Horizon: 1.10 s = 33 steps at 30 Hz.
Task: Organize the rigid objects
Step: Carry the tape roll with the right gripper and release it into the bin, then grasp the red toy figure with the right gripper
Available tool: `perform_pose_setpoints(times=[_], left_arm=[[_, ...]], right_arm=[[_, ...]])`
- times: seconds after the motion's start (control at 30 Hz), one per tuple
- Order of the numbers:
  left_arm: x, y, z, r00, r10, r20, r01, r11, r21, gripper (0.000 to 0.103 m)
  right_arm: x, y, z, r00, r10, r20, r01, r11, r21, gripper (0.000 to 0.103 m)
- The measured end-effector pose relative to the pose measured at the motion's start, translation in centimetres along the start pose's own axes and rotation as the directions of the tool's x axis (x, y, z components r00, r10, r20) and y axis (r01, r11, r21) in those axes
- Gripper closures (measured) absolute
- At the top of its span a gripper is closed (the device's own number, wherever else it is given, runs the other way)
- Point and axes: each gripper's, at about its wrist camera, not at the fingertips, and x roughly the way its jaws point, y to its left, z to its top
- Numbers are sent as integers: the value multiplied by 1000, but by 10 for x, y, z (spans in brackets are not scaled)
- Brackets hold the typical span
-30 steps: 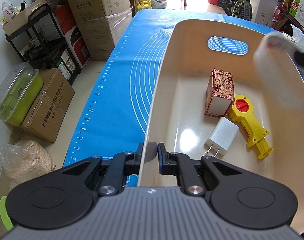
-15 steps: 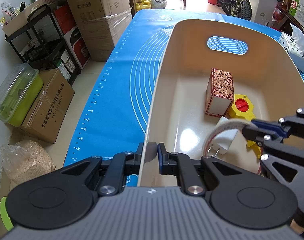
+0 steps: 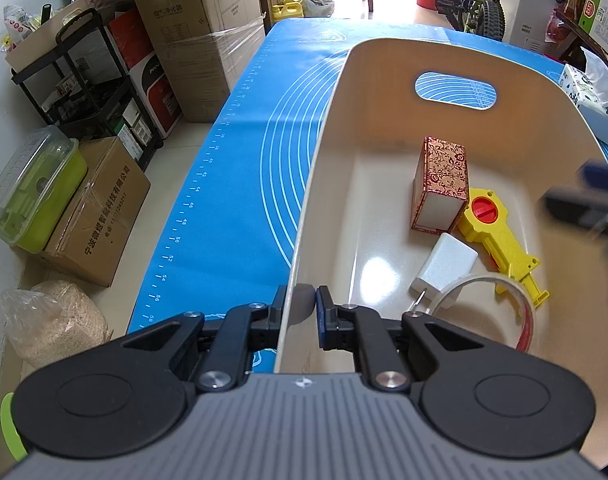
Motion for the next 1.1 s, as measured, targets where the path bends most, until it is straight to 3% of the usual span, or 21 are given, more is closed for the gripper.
perform_pose_setpoints(times=[0.13, 0.27, 0.5, 0.63, 0.87, 1.1], left_arm=[[0, 0, 0, 1000, 0, 0, 0, 1000, 0, 87], [0, 0, 0, 1000, 1, 0, -1, 1000, 1, 87], [0, 0, 0, 1000, 1, -1, -1, 1000, 0, 87], [0, 0, 0, 1000, 1, -1, -1, 1000, 2, 87], [0, 0, 0, 1000, 2, -1, -2, 1000, 1, 87], [0, 0, 1, 1000, 2, -1, -2, 1000, 1, 87]], right_arm=[[-25, -37, 2, 994, -81, 75, 74, 993, 87, 41], [-35, -81, -5, 979, -194, 67, 179, 967, 180, 39], [-28, -157, -41, 931, -363, -36, 347, 850, 396, 39], [-15, -183, -65, 909, -402, -108, 407, 803, 435, 39], [1, -202, -97, 869, -454, -196, 493, 760, 424, 39], [13, -217, -116, 847, -457, -271, 531, 744, 405, 42]])
